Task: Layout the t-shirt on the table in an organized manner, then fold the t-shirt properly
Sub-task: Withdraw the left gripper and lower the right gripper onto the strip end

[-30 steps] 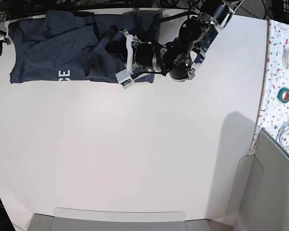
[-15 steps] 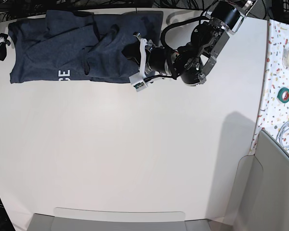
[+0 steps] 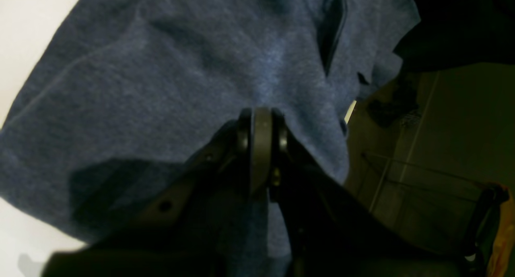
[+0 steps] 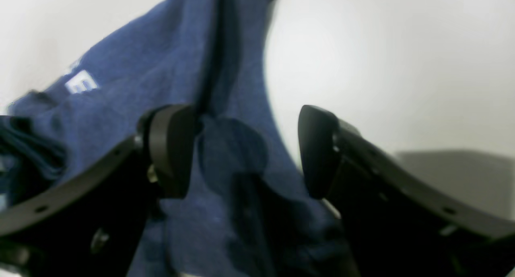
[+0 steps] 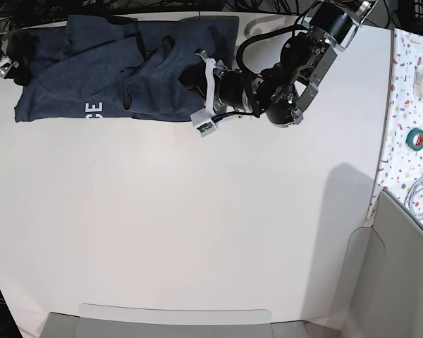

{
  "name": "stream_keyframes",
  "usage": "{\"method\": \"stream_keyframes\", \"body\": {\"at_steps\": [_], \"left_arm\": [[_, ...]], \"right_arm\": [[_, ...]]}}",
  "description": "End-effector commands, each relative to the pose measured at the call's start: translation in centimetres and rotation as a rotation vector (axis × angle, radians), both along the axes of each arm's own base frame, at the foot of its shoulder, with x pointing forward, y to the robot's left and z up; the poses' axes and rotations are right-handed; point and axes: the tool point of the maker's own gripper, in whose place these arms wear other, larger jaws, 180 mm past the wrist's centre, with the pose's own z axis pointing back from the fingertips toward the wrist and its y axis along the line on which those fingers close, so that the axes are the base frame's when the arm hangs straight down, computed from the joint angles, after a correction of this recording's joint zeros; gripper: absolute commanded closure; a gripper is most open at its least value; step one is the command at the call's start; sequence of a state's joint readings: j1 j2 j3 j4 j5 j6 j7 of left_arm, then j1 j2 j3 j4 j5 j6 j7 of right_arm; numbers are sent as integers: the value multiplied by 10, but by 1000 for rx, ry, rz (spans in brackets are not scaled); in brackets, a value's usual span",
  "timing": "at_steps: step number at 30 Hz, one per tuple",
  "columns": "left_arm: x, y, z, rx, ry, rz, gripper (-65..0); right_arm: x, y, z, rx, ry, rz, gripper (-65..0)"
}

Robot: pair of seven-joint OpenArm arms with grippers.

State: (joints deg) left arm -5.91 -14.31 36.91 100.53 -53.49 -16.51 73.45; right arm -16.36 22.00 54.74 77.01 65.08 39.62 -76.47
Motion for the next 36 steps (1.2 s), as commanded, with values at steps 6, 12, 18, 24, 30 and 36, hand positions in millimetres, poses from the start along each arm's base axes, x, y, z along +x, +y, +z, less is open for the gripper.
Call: {"method": "stream_keyframes", "body": {"at_steps": [6, 12, 18, 24, 30, 36], "left_arm": [[7, -4, 11, -34, -23, 5, -1], [7, -4, 11, -34, -23, 5, -1], [10, 0, 11, -31, -28, 17, -1], [53, 38, 36, -50, -114, 181, -1], [63, 113, 39, 41, -144, 363, -1], [26, 179, -6, 166, -23, 500, -1]], "right_arm": [[11, 8, 2, 49, -18, 53, -403], [12, 23, -8, 71, 6, 93, -403], [3, 27, -14, 81, 30, 94, -400], [2, 28, -15, 82, 33, 95, -83], [3, 27, -13, 75, 30, 99, 0], [10, 25, -4, 57, -1, 103, 0]]}}
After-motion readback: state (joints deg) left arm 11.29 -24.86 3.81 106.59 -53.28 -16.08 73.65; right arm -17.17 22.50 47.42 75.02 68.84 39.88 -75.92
